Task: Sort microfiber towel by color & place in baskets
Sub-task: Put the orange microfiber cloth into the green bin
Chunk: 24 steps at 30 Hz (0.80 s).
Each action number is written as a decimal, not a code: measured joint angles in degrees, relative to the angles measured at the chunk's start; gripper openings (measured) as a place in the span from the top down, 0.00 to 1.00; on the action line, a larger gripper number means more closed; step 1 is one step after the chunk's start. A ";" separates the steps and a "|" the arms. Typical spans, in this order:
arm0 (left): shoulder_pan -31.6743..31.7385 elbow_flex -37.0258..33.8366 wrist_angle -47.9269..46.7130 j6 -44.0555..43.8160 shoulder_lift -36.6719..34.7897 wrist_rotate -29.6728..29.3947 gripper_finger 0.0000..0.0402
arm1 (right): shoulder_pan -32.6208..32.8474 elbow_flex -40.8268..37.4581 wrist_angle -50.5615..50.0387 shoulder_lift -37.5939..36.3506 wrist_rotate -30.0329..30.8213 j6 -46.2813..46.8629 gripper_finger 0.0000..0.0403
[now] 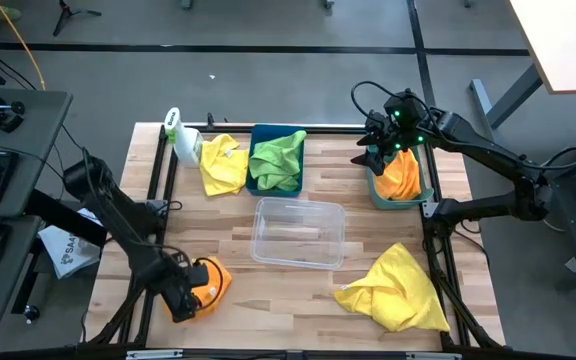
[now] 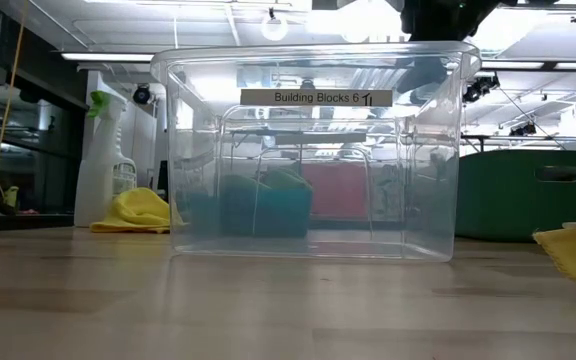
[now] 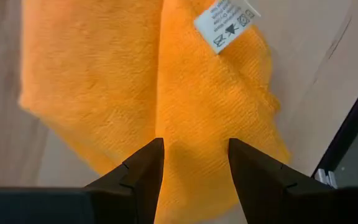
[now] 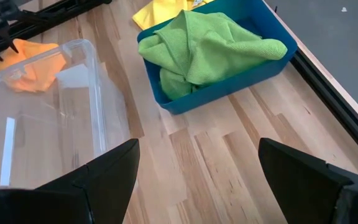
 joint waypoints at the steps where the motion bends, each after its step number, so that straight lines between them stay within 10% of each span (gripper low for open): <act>1: -0.29 0.00 0.70 -0.41 0.58 0.02 0.58 | 0.00 0.00 0.00 0.00 0.00 0.02 0.19; 16: 3.32 0.36 4.01 2.88 15.04 7.86 0.59 | 0.00 0.00 -0.99 0.00 -0.02 0.96 0.19; 24: 11.78 -0.11 1.58 7.60 7.01 0.93 0.96 | 0.00 0.00 -1.31 -0.02 -0.07 1.57 0.19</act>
